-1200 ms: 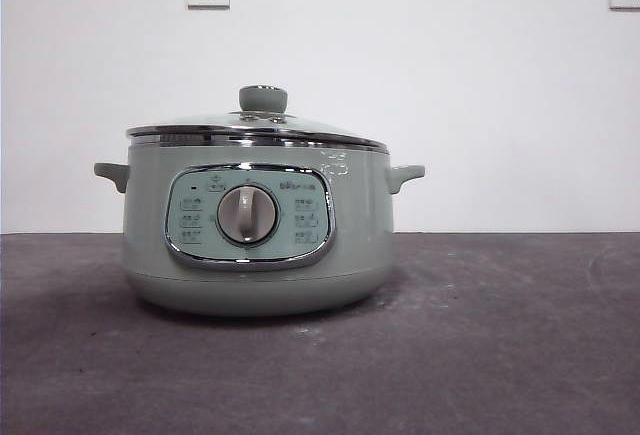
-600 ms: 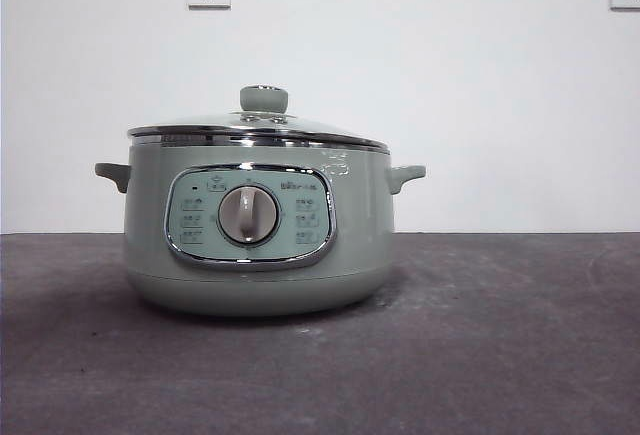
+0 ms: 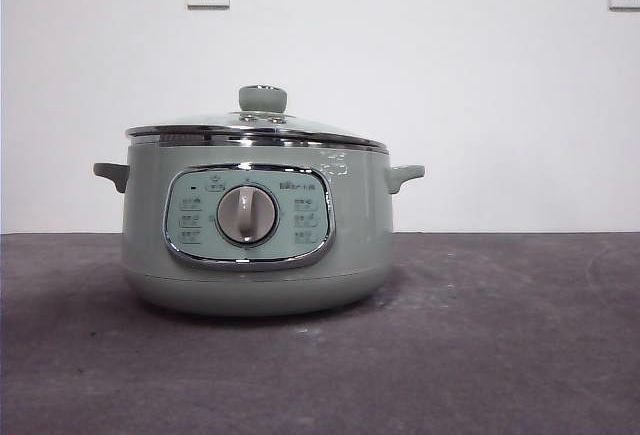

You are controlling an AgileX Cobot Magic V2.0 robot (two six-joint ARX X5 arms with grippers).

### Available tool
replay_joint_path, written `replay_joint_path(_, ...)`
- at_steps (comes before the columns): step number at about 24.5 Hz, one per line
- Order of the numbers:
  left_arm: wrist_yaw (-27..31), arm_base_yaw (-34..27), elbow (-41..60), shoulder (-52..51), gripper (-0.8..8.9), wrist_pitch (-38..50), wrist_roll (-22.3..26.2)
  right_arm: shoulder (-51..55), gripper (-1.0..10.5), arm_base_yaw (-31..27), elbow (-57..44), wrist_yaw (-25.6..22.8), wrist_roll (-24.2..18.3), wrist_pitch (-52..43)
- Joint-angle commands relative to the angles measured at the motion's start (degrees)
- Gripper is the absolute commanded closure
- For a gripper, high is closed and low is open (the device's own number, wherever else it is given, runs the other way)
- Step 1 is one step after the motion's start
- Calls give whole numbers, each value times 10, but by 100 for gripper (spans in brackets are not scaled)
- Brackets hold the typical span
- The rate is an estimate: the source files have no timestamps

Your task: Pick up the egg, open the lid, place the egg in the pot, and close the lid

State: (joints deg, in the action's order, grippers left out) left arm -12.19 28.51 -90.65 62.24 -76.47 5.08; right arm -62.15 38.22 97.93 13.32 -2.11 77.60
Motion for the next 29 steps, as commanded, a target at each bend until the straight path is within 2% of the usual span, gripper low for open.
replay_joint_path(1,1,-1,2,0,817,-16,7,2,946,1,0,-1,5,9)
replay_joint_path(5,7,-6,3,-5,817,49,33,5,946,1,0,-1,5,9)
replay_joint_path(6,7,-13,3,-9,817,90,46,5,946,1,0,-1,5,9)
replay_joint_path(8,5,-45,11,-33,817,200,101,5,946,1,0,-1,5,9)
replay_joint_path(9,-4,-70,29,-56,817,274,109,5,946,1,0,-1,5,9)
replay_joint_path(12,-49,-149,125,-142,817,463,108,5,946,1,0,-2,5,9)
replay_joint_path(16,-32,-239,327,-275,817,648,108,5,946,1,0,-1,5,9)
replay_joint_path(22,-19,-300,554,-410,817,755,92,5,946,1,0,-1,5,9)
replay_joint_path(26,18,-313,674,-476,817,767,67,7,946,1,0,-1,5,9)
replay_joint_path(29,18,-316,741,-512,817,767,65,7,946,1,0,-2,5,9)
